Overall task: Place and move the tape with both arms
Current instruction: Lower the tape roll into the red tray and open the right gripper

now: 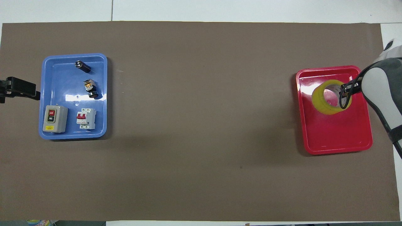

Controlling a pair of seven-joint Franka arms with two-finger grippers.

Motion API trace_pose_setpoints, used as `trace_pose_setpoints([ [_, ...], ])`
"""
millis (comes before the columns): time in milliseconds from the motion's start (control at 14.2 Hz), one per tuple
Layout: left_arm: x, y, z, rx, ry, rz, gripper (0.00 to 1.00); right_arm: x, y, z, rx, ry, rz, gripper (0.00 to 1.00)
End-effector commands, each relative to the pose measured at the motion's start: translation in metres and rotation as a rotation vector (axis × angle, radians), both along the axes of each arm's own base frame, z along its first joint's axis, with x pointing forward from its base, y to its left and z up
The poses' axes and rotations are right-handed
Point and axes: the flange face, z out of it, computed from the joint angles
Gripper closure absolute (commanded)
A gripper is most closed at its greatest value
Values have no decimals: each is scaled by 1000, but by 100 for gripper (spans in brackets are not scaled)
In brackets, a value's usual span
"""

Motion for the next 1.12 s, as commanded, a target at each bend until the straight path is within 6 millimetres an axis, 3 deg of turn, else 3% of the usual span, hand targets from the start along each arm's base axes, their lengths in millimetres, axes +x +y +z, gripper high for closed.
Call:
trace_pose_setpoints([
  [0,-7,2,1,-10,5,-25,0,-22,-34,-26,-2,-45,50,100],
  [140,-7,1,4,-10,-4,-22,0,-21,-43,-39,-3,-49,51,100],
  [421,-10,2,10,-10,-15,-21,0,-26,-30,-52,-4,-53,42,100],
  [632,-12,1,13,-10,-19,-22,0,-38,-28,-78,-6,-56,39,100],
  [772,-12,1,13,-10,-19,-21,0,-37,-27,-79,-5,-53,40,97],
  [842,-12,1,13,-10,-19,-22,0,-37,-27,-78,-3,-48,42,72],
  [912,-12,1,13,-10,-19,-21,0,-36,-28,-76,-5,-53,40,1],
  [1053,-12,1,13,-10,-18,-22,0,-27,-26,-58,-10,-75,48,0],
])
